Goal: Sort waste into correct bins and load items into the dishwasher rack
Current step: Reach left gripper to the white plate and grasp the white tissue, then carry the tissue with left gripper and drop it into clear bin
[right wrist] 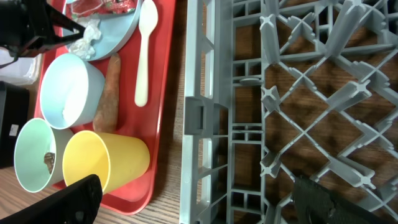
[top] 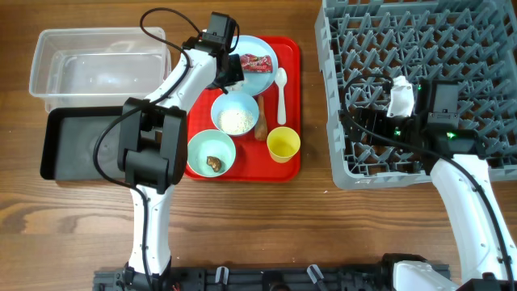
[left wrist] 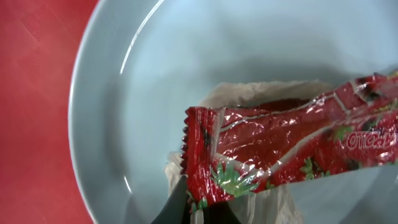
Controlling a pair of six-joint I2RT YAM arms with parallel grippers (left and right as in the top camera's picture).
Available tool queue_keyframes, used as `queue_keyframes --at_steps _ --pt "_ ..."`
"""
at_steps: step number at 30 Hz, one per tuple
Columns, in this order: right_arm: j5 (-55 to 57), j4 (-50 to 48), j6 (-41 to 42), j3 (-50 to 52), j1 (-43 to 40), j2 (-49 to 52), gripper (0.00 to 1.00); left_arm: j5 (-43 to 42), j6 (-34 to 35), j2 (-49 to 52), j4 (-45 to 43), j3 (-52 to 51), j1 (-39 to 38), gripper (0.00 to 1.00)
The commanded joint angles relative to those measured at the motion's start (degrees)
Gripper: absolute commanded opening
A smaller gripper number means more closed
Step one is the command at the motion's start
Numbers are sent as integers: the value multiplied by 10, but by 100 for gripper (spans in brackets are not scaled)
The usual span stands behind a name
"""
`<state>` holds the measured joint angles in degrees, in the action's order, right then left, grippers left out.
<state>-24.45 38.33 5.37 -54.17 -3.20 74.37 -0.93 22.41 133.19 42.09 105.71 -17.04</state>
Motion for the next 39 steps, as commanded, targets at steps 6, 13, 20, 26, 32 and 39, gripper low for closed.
queue_keyframes --at_steps 6,13,20,26,32,39 --pt "-14 -3 8 -12 -1 4 100 -13 8 -143 28 4 36 4" --pt "-14 -3 8 -12 -1 4 100 -5 8 -202 71 4 99 4" --pt "-14 -6 13 -12 -1 4 100 96 8 -196 102 3 171 4" --pt "-14 -13 27 -12 -1 4 100 128 14 -167 94 3 215 4" --pt "-14 -14 26 -12 -1 4 100 102 18 -142 97 3 230 100" --pt "-14 -16 27 -12 -1 4 100 92 3 -146 92 4 224 100"
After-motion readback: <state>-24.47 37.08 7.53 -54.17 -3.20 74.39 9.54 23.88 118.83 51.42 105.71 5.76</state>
